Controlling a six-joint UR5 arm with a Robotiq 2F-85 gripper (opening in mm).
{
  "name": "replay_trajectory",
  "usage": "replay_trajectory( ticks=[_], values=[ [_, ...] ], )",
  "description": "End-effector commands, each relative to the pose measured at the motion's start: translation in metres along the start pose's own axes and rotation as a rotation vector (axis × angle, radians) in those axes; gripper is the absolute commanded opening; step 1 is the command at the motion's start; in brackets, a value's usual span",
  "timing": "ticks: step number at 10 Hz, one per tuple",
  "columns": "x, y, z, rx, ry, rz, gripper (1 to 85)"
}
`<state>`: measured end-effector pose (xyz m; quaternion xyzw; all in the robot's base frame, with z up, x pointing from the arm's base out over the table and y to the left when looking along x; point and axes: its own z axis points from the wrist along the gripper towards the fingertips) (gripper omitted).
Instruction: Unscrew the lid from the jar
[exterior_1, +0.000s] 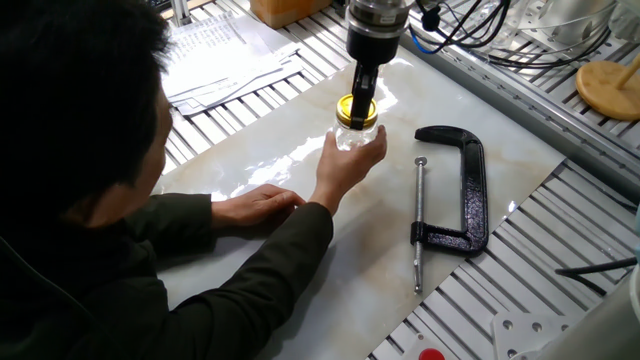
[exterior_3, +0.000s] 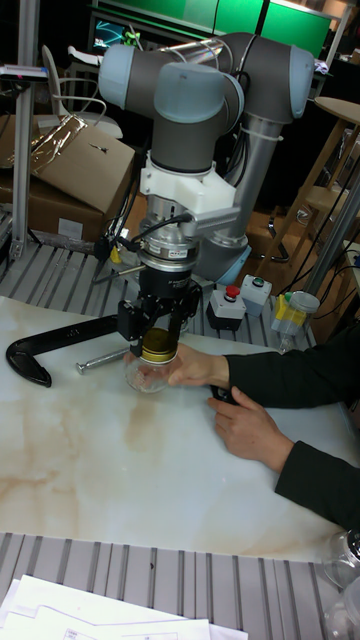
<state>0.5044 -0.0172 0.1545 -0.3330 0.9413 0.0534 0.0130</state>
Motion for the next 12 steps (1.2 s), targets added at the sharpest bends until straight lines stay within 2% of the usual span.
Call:
replay_trajectory(
  ticks=[1,2,3,4,5,6,8,10,12],
  values=[
    [0.000,0.001,-0.002,-0.003,0.002,0.028,46.0],
    [0.001,-0.001,-0.002,0.005,0.011,0.030,37.0],
    [0.001,-0.003,-0.004,0.018,0.022,0.030,21.3],
    [0.003,-0.010,-0.008,0.047,0.047,0.026,8.3],
    [0.002,-0.013,-0.011,0.064,0.056,-0.017,1.0],
    [-0.004,-0.012,-0.010,0.061,0.038,-0.056,1.0],
    [-0.010,-0.009,-0.014,0.075,0.044,-0.102,1.0],
    [-0.012,0.007,-0.020,0.039,0.052,-0.130,1.0],
    [-0.016,0.011,-0.020,0.029,0.054,-0.231,1.0]
  ],
)
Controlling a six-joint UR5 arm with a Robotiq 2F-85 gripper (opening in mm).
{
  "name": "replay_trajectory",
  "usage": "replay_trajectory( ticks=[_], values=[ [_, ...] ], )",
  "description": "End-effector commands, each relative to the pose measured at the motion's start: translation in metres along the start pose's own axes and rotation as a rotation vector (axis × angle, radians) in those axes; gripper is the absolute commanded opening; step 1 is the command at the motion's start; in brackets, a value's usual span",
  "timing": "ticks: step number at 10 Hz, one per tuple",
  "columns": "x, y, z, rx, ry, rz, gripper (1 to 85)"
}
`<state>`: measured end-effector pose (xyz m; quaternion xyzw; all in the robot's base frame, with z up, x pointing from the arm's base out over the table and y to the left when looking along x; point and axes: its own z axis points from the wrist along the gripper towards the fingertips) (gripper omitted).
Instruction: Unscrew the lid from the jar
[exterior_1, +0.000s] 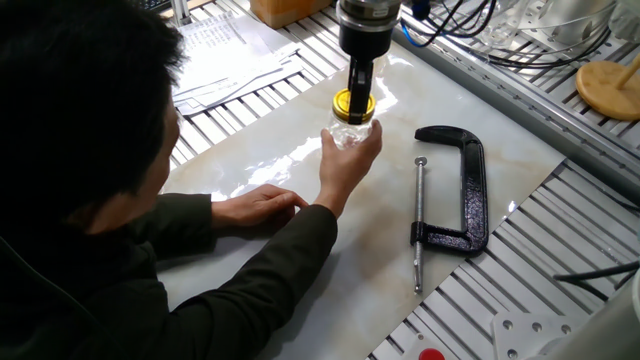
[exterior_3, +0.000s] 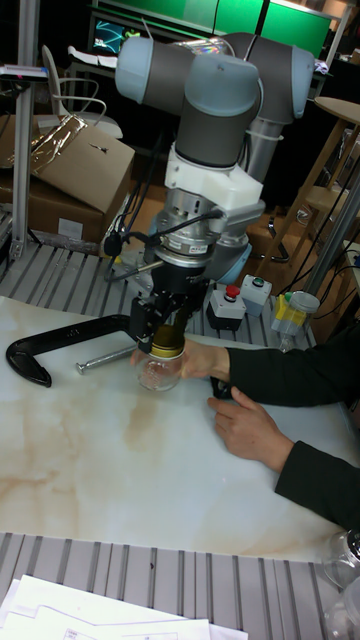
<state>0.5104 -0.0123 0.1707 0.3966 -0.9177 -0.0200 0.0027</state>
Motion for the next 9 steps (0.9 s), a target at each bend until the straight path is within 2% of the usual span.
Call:
replay_trajectory(
  ticks=[1,3,5,8,9],
  values=[
    [-0.011,0.007,-0.004,-0.008,-0.008,-0.195,1.0],
    [-0.014,0.000,-0.003,0.019,-0.009,-0.360,1.0],
    [-0.016,0.002,-0.001,0.008,-0.020,-0.468,1.0],
    [-0.021,-0.004,0.001,0.033,-0.032,-0.607,1.0],
    [-0.021,-0.002,0.002,0.023,-0.037,-0.664,1.0]
  ],
)
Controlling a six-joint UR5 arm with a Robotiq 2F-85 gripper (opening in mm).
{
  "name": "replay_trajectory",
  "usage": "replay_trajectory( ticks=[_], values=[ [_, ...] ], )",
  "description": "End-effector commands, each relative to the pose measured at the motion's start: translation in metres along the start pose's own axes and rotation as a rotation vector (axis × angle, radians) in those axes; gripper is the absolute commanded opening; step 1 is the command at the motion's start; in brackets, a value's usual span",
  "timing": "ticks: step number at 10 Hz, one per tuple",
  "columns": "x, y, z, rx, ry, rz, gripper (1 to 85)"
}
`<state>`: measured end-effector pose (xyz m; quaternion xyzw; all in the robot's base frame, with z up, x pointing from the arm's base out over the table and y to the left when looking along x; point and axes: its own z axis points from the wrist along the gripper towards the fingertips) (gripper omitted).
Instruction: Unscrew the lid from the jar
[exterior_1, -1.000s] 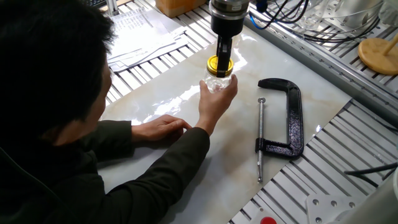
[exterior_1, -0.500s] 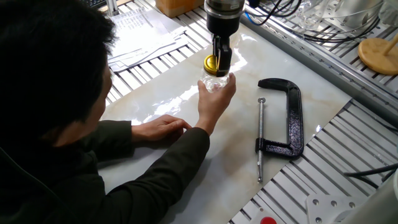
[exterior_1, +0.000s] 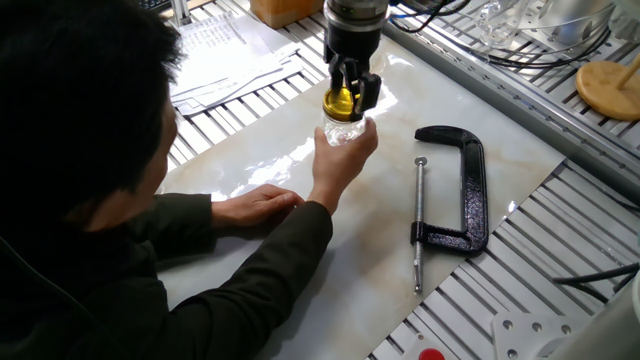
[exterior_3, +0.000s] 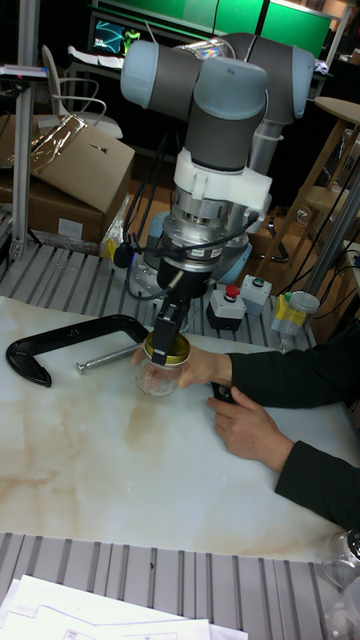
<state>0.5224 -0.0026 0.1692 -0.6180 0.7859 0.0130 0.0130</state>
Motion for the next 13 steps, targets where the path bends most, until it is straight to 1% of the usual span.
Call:
replay_trajectory(
  ticks=[1,2,3,4,5,7,8,9,11,12,13],
  values=[
    [-0.007,-0.003,0.000,0.009,-0.030,-0.195,1.0],
    [-0.006,-0.002,-0.001,0.008,-0.032,-0.238,1.0],
    [-0.002,-0.004,-0.003,0.013,-0.018,-0.288,1.0],
    [0.000,-0.004,-0.005,0.012,-0.013,-0.323,1.0],
    [0.000,-0.009,-0.007,0.026,0.001,-0.375,1.0],
    [0.001,-0.017,-0.015,0.048,0.034,-0.445,1.0],
    [-0.001,-0.018,-0.015,0.054,0.032,-0.479,1.0],
    [-0.005,-0.018,-0.016,0.057,0.018,-0.495,1.0],
    [-0.009,-0.011,-0.018,0.038,-0.004,-0.484,1.0],
    [-0.015,-0.006,-0.023,0.016,-0.030,-0.432,1.0],
    [-0.021,0.000,-0.028,-0.013,-0.054,-0.354,1.0]
  ],
)
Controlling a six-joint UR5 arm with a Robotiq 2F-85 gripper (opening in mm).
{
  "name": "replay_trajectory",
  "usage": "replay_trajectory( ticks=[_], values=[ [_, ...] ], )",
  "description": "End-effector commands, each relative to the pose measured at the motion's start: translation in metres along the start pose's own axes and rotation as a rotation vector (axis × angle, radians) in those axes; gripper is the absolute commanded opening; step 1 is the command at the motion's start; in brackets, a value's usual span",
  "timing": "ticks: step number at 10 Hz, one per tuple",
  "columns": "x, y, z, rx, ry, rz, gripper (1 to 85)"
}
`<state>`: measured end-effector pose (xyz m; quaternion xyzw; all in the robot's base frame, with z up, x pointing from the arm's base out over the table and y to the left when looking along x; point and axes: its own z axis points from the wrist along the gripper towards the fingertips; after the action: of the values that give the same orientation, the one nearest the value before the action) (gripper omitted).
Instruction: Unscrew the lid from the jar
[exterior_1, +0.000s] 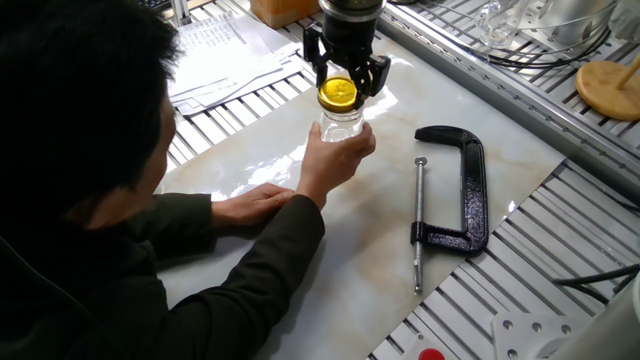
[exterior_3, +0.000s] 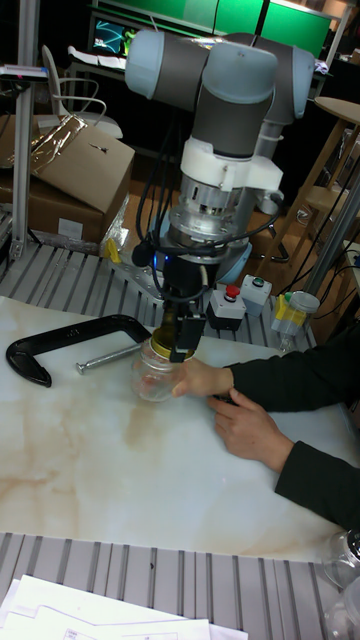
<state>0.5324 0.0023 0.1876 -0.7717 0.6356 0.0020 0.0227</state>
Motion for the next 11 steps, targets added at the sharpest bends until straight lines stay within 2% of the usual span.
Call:
replay_trajectory(
  ticks=[1,2,4,5,7,8,10,11],
  values=[
    [-0.021,0.005,-0.015,-0.039,-0.077,0.209,1.0],
    [-0.024,0.005,-0.018,-0.048,-0.078,0.367,1.0],
    [-0.029,-0.016,-0.023,-0.016,-0.054,0.813,1.0],
    [-0.034,-0.023,-0.020,-0.022,-0.046,0.983,1.0],
    [-0.033,-0.043,-0.008,-0.006,-0.015,1.130,1.0],
    [-0.040,-0.053,0.002,-0.013,-0.021,1.188,1.0],
    [-0.060,-0.067,0.032,-0.056,-0.059,1.262,1.0],
    [-0.057,-0.070,0.052,-0.045,-0.023,1.251,1.0]
  ],
)
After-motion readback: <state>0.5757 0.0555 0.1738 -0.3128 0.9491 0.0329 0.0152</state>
